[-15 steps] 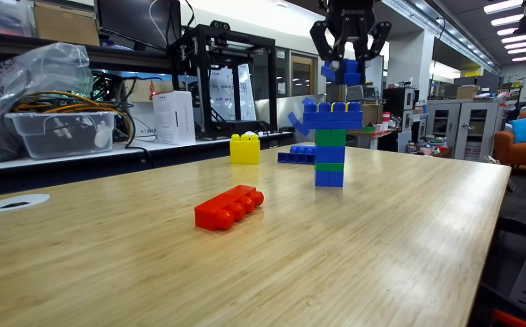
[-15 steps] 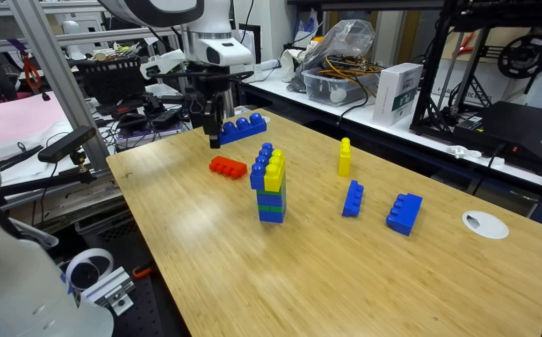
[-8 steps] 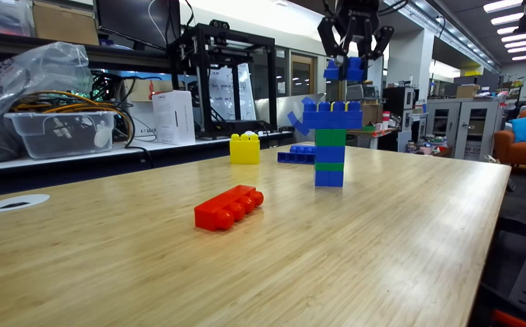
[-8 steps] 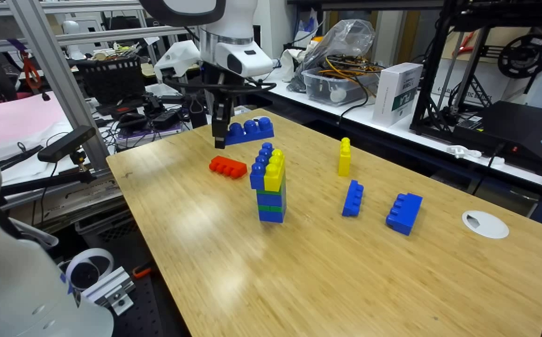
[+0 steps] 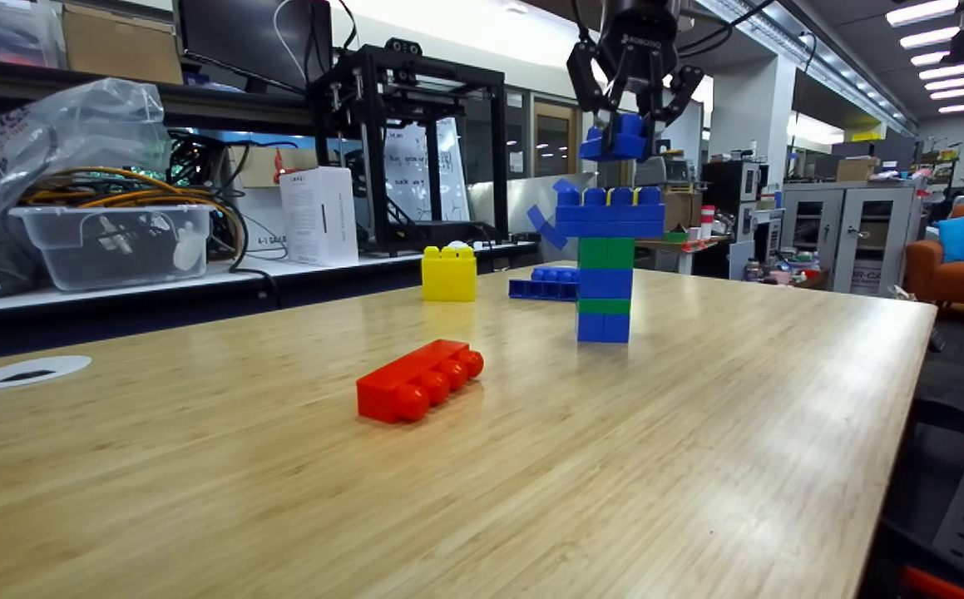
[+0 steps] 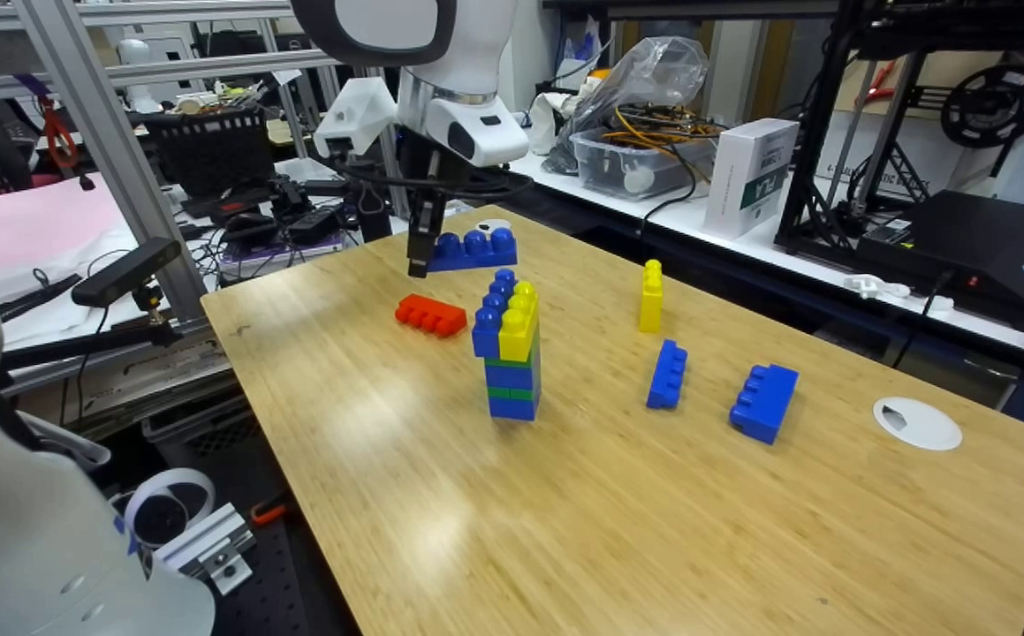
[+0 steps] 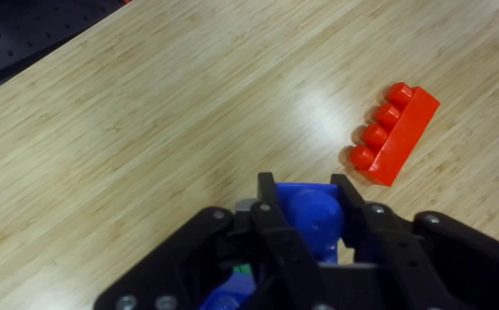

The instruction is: Put the long blue block on the built tower

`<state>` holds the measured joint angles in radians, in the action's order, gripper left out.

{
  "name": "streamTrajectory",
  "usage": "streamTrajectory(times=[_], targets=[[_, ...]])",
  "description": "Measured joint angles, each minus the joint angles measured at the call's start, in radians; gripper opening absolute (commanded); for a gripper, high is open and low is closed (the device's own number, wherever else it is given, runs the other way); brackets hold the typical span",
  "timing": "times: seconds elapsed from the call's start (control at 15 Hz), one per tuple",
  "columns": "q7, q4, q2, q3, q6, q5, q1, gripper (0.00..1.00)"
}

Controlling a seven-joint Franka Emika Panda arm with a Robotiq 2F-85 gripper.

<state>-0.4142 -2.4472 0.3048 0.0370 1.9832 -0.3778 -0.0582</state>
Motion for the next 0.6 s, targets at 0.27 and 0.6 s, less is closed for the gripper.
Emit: streamTrajectory(times=[0.27,0.6], targets=[[-0.021,0.014,-0.007,0.004,-0.019,-0.009,0.0,0.1],[-0.075,0.029,-0.042,0.003,-0.02,-0.011,0.003,0.1]])
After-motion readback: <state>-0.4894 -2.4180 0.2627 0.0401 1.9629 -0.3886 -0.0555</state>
